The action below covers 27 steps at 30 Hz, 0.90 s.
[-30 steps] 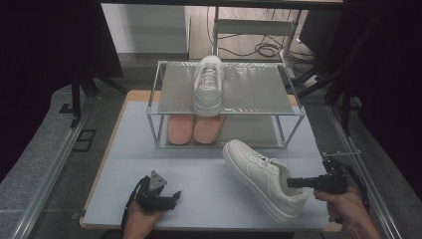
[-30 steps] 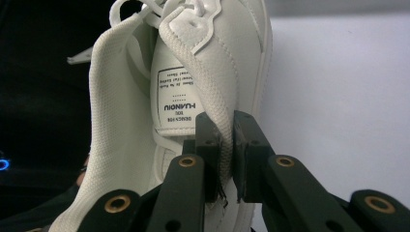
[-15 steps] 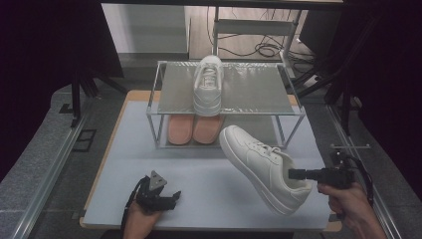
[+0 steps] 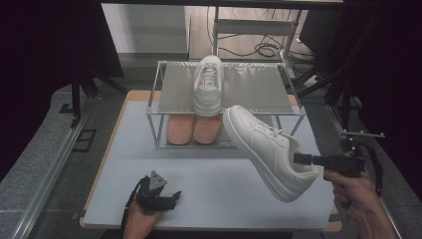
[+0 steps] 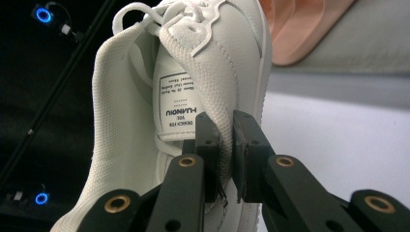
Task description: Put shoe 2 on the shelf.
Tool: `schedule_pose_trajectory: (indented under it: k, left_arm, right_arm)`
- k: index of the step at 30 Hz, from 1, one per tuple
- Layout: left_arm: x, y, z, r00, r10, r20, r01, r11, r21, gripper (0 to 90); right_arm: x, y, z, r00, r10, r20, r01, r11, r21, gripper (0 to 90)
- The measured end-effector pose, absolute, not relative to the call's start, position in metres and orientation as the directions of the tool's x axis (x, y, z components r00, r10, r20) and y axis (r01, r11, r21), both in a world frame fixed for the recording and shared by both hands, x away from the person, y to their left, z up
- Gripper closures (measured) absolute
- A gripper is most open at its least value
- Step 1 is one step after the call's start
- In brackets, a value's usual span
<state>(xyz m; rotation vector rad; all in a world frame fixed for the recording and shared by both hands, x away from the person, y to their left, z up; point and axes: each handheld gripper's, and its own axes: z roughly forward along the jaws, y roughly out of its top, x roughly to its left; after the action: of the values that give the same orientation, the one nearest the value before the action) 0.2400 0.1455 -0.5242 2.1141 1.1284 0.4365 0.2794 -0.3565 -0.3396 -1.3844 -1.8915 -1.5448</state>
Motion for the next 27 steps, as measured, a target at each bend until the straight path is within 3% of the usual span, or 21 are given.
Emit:
schedule_pose_trajectory:
  k: [10,27]
  left_arm:
    - [0.24,0.146,-0.524,0.567,0.823,-0.024,0.592,-0.387,0.707,17.7]
    - [0.24,0.146,-0.524,0.567,0.823,-0.024,0.592,-0.387,0.707,17.8]
  right_arm:
    - [0.301,-0.354,-0.326,-0.442,0.477,0.759,0.815,-0.14,0.562,82.5]
    - [0.355,-0.333,-0.313,-0.32,0.591,0.74,0.784,-0.273,0.557,82.3]
